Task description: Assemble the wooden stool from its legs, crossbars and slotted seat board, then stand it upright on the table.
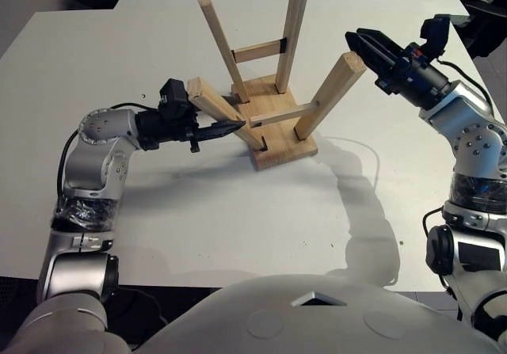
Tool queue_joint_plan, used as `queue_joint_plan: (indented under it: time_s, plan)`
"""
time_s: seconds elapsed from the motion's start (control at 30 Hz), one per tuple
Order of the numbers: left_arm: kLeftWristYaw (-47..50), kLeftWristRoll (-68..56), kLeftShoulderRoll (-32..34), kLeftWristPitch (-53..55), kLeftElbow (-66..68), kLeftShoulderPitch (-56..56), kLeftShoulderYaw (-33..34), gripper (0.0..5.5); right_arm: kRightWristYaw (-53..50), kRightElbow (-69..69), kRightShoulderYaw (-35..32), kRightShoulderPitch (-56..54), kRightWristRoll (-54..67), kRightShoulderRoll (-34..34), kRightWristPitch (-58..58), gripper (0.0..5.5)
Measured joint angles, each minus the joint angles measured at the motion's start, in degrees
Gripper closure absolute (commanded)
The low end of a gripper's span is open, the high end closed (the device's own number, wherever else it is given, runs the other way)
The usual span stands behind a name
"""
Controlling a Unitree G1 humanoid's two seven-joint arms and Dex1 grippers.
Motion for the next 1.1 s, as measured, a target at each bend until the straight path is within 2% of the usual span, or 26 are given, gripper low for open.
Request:
queue_joint_plan:
  time_s: [0.6,0.83,1.0,1.1]
  plan:
    - [4.34,3.01,0.06,1.52,-5.26,0.72,-2.51,3.46,-6.69,-7.70,0.01,3.28,0.05,0.30,-0.16,2.43]
    - [9.29,4.15,-0.01,2.75,-12.37,4.82,-3.20,3.46,-10.14,-9.78,0.24,2.12,-0.59,3.18,-0.44,3.53]
    - [12.11,5.07,-0.10,2.40,-14.64,6.45,-3.91,3.46,-16.93,-15.08,-6.50,-7.15,12.14,4.50,0.46,4.39]
    - [13.78,5.22,-0.14,2.61,-15.87,6.98,-4.29,3.46,-17.26,-23.98,-3.27,-8.62,16.93,3.18,3.35,4.86]
